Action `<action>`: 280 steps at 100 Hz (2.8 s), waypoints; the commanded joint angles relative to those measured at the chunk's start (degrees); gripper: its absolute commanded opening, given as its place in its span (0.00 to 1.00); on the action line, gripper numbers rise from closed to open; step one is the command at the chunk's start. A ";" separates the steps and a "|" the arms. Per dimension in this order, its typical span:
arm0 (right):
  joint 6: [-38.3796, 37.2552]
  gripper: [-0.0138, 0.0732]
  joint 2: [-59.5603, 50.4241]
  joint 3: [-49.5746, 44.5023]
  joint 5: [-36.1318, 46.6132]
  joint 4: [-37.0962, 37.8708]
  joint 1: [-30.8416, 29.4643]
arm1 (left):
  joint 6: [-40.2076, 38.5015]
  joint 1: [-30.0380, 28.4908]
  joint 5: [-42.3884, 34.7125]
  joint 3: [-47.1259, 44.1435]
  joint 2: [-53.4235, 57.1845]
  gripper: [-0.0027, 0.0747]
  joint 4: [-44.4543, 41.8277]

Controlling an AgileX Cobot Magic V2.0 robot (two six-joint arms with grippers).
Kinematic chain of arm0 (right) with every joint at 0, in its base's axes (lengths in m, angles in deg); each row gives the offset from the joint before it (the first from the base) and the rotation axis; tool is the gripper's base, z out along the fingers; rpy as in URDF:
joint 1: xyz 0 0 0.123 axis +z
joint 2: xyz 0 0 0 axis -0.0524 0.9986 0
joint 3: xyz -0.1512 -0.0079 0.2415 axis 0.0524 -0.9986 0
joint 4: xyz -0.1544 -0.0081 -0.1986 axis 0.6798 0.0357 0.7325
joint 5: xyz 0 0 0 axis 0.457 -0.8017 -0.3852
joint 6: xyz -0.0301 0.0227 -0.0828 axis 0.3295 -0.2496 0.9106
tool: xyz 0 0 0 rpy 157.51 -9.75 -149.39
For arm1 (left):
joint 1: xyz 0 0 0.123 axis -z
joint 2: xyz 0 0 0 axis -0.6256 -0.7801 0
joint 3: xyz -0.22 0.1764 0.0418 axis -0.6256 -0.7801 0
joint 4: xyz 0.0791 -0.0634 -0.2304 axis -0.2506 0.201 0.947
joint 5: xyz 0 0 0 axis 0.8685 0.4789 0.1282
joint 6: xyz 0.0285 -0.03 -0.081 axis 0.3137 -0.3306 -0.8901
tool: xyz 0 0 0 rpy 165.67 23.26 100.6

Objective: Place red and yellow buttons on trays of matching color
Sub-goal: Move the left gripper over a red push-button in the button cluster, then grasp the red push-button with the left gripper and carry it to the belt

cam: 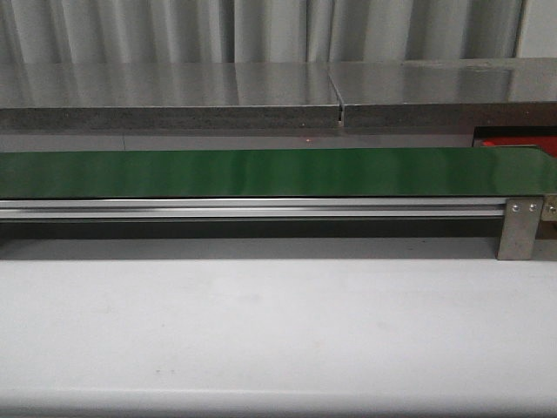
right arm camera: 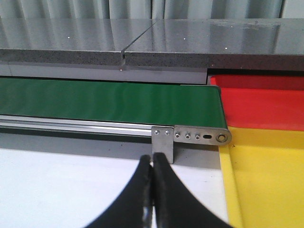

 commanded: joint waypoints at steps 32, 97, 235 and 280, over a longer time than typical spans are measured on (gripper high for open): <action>0.00 0.08 -1.03 1.04 4.68 -0.05 0.09 | -0.47 -13.97 -0.69 15.00 -18.81 0.89 3.78; 0.00 0.08 -1.03 1.04 4.68 -0.05 0.09 | -0.47 -14.73 0.52 27.21 -40.79 0.89 3.49; 0.00 0.08 -1.03 1.04 4.68 -0.05 0.09 | 0.05 -16.75 -1.47 28.73 -48.03 0.41 4.82; 0.00 0.08 -1.03 1.04 4.68 -0.05 0.09 | 0.09 -16.75 1.95 28.82 -42.76 0.01 4.82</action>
